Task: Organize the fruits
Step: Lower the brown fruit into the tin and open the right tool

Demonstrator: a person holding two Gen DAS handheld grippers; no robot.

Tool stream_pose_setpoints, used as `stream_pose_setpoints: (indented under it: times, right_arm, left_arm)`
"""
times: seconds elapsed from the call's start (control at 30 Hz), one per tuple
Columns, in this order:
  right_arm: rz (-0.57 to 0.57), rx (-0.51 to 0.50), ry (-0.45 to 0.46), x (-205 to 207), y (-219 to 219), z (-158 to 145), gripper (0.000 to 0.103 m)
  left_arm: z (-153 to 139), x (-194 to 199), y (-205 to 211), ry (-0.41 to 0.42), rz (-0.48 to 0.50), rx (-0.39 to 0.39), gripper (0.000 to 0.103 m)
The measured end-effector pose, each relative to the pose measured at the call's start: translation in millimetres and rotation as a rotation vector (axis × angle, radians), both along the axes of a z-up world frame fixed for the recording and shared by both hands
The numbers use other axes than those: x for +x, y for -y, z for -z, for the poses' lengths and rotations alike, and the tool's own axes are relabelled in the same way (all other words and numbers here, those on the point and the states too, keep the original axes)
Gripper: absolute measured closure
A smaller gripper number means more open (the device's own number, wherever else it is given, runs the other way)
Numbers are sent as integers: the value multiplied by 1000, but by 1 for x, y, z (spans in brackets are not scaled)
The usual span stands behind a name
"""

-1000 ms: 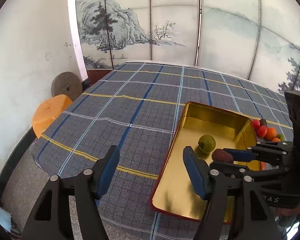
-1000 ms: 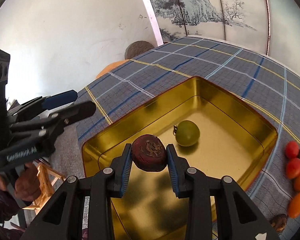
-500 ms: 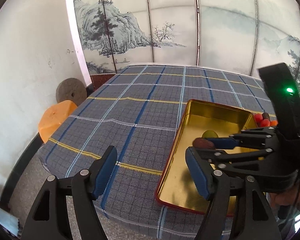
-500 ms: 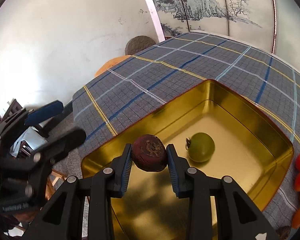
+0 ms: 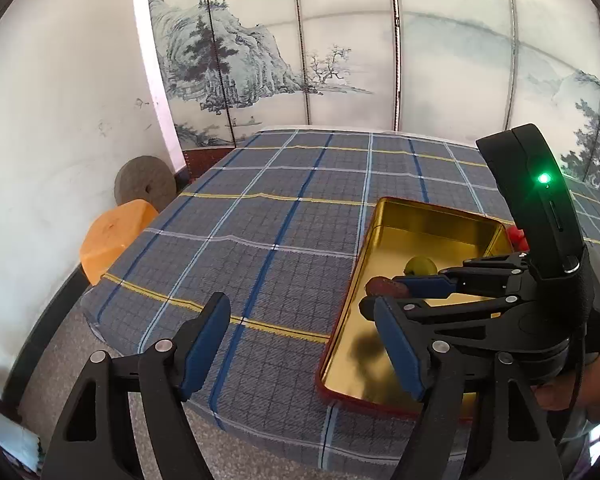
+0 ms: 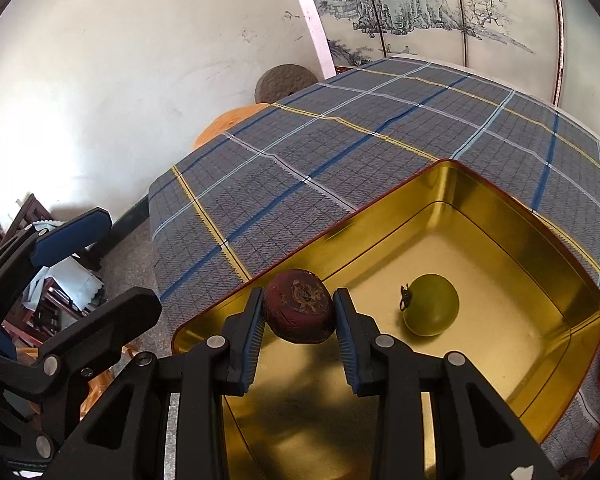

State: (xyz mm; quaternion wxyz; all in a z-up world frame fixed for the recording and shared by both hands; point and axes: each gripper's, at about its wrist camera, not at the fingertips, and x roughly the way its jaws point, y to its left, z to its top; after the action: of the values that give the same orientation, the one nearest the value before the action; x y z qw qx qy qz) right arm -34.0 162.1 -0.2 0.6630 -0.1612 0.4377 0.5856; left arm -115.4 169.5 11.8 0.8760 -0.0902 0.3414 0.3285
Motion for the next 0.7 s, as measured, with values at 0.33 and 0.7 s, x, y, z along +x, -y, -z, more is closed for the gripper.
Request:
stream_pose_setpoints:
  times: [0.33,0.7]
  right_arm:
    - [21,52,-6,3,1,-9,62]
    - [61,129,-30,7,26,-21,59]
  left_arm:
    - [-1,-2,1,-2,-2,4,23]
    - [-6,1,12,-6,16,33,16]
